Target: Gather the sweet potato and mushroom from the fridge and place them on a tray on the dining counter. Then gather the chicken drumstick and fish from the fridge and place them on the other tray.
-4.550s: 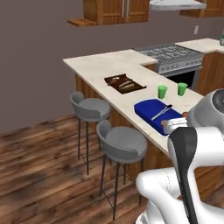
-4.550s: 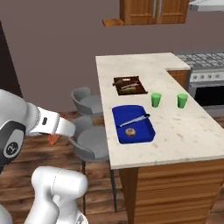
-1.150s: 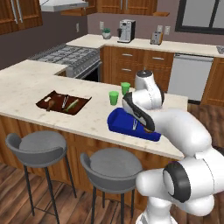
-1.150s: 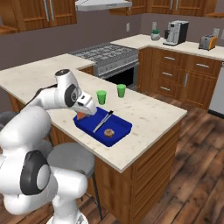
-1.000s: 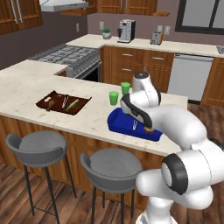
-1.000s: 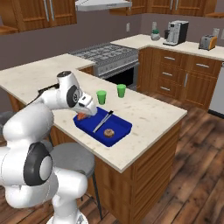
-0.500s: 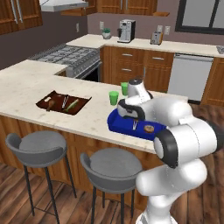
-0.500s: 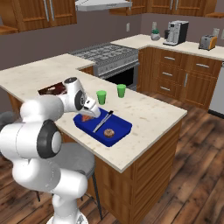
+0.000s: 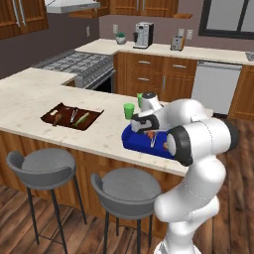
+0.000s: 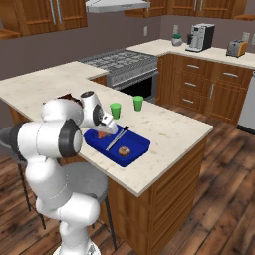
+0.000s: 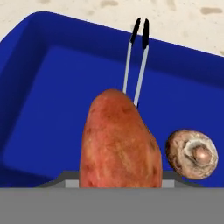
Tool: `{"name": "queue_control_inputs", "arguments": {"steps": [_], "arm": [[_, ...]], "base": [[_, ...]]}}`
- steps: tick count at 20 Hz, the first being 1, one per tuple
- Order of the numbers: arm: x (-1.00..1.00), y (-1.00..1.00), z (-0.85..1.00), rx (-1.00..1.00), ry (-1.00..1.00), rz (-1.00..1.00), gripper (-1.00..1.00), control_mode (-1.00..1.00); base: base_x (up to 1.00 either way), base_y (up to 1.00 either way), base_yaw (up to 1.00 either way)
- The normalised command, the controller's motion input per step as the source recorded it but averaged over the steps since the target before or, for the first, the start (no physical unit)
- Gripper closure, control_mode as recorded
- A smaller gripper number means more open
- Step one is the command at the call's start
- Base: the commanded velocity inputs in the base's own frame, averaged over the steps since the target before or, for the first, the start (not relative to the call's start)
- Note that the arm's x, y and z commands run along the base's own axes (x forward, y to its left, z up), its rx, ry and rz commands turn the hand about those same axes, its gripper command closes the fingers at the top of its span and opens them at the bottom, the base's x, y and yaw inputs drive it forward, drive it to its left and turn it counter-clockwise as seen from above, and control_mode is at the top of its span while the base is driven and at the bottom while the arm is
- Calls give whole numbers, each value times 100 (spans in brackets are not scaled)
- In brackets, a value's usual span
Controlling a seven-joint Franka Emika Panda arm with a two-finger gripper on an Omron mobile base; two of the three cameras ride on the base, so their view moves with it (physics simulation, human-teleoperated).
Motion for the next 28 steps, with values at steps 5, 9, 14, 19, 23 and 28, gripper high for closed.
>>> {"name": "queue_control_inputs", "arguments": {"steps": [5,9,14,19,23,28], "arm": [[33,0,-30,2,2,0,100,-100],[25,0,-33,1,0,0,100,-100],[26,3,-35,0,0,0,100,-100],[26,5,-33,0,1,0,100,-100],[13,7,-29,0,1,0,-100,-100],[1,4,-7,1,0,0,-100,-100]], "base": [[0,0,0],[0,0,0],[0,0,0],[0,0,0],[0,0,0],[0,0,0]]}}
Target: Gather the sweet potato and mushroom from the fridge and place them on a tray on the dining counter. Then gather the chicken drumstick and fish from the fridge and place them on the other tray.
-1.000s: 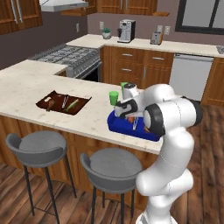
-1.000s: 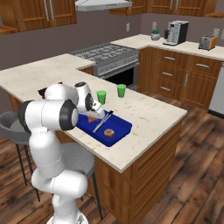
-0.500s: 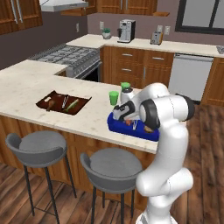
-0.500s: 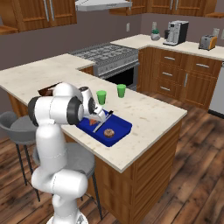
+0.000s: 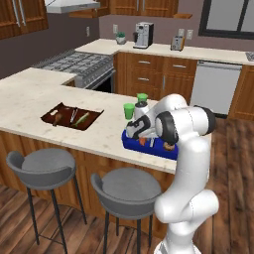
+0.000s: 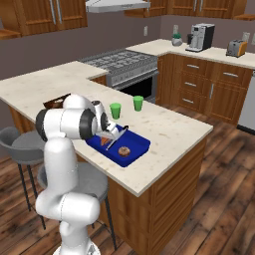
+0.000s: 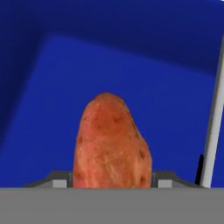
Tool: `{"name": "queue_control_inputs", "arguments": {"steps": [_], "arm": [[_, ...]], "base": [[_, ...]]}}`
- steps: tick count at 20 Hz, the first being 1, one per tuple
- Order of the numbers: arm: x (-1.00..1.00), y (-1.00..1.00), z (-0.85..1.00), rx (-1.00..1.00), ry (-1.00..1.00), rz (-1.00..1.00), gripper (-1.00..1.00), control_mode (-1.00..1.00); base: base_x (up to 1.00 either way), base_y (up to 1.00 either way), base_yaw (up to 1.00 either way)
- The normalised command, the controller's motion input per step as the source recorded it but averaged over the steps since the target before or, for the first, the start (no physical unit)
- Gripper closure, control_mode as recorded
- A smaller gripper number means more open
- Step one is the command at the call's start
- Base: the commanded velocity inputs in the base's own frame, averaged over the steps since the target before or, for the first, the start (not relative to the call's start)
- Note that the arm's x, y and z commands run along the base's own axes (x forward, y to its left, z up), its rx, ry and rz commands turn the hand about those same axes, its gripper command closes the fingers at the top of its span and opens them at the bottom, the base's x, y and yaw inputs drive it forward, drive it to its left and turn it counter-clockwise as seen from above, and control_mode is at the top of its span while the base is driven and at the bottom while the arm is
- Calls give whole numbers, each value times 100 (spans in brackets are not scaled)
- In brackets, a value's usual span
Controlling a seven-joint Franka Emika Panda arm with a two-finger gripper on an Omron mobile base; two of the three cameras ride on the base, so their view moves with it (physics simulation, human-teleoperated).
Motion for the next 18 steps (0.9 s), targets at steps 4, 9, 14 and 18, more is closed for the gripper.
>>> {"name": "queue_control_inputs", "arguments": {"steps": [4,9,14,18], "arm": [[0,4,20,0,0,0,-100,-100],[-13,0,51,0,0,-6,-100,-100],[-44,0,87,0,-3,-4,-100,-100],[-57,0,80,4,0,-1,-100,-100]], "base": [[0,0,0],[0,0,0],[0,0,0],[0,0,0]]}}
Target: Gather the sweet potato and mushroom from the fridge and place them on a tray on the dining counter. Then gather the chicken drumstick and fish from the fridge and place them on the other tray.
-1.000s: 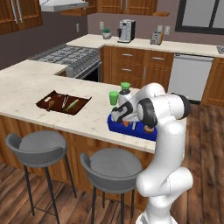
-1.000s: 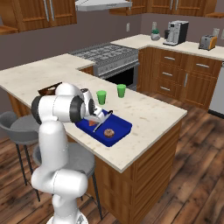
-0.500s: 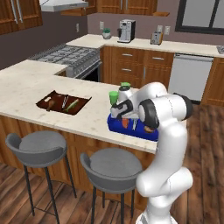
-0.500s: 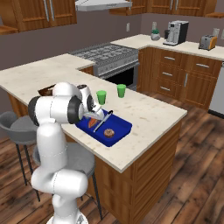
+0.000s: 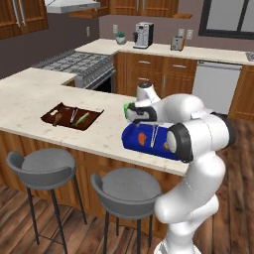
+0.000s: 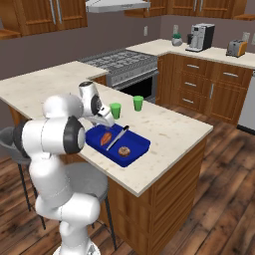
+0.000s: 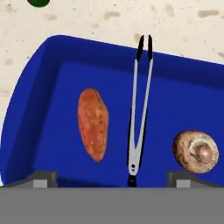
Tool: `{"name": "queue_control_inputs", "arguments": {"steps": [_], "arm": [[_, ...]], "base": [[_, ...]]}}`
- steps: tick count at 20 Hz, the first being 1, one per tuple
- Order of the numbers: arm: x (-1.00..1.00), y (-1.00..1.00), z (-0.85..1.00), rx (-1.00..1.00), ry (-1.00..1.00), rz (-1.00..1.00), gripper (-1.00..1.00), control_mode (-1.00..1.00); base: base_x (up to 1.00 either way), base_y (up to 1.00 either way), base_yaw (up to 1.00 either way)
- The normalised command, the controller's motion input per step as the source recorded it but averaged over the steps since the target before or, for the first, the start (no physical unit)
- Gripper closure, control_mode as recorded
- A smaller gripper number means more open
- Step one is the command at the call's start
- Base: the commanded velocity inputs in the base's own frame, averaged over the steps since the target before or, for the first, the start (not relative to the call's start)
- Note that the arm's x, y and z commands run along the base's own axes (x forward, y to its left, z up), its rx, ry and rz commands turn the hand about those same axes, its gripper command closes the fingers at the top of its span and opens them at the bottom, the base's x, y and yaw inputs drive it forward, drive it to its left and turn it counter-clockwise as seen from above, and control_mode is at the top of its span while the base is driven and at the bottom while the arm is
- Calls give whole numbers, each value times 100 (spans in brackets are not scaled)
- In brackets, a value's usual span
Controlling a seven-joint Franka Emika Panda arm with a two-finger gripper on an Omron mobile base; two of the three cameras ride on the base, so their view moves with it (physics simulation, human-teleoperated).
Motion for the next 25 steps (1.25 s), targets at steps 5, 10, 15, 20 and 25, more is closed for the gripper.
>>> {"name": "queue_control_inputs", "arguments": {"steps": [5,10,15,20,25], "arm": [[-89,0,61,3,-4,-1,-100,-100],[-99,0,29,2,-13,-5,-100,-100],[-100,0,40,0,-23,-4,-100,-100],[-100,0,44,0,-29,0,-100,-100],[-95,0,9,0,-33,0,-100,-100]], "base": [[0,0,0],[0,0,0],[0,0,0],[0,0,0],[0,0,0]]}}
